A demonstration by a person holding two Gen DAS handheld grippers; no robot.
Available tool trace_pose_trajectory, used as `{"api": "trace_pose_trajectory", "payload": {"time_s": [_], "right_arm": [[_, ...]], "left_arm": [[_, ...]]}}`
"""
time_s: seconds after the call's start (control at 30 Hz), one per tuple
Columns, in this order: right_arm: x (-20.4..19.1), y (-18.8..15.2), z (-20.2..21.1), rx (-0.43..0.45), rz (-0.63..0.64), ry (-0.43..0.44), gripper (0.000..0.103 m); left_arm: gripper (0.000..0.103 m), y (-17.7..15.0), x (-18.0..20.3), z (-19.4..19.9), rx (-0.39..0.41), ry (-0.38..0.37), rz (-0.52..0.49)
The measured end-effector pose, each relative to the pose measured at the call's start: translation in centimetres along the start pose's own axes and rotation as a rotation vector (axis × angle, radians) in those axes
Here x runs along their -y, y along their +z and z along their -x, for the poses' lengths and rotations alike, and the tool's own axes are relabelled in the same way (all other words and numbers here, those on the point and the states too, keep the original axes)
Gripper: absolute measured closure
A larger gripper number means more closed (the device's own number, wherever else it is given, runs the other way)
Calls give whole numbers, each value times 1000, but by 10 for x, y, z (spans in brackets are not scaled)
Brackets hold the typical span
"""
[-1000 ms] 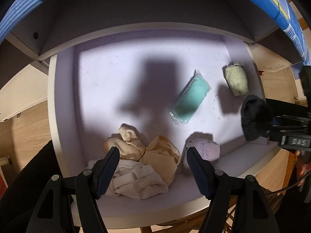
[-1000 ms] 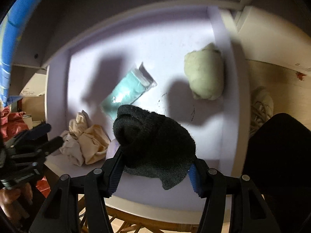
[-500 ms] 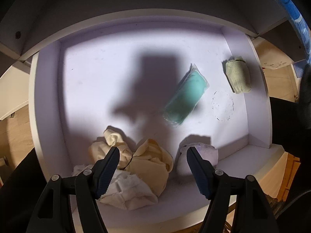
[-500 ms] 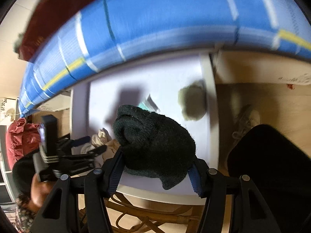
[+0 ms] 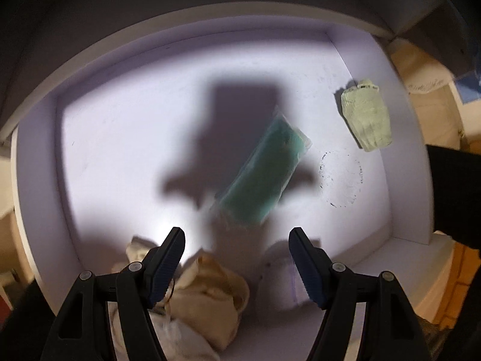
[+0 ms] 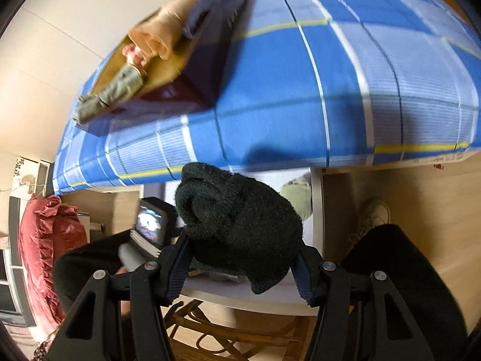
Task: Organize soft objects
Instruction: 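Lift the dark grey bundle out of the drawer with the right tool toward the tray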
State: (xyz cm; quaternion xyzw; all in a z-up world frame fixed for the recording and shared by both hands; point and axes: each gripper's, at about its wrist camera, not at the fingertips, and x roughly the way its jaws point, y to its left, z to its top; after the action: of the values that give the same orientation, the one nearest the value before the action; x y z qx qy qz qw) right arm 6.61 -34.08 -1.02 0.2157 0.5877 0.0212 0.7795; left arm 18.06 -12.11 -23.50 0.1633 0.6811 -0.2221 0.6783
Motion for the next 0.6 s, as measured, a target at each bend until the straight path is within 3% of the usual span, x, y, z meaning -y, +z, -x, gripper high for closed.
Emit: {"api": "trace_pose_trajectory", "payload": {"time_s": [0.23,0.6], "right_arm": [[-11,15,28,50,18,17,43],[-27,50,87,169,34,62,43]], "left_arm": [[31,18,18,-13,16,38,-79],[31,38,25,-37,7,46,-96]]}}
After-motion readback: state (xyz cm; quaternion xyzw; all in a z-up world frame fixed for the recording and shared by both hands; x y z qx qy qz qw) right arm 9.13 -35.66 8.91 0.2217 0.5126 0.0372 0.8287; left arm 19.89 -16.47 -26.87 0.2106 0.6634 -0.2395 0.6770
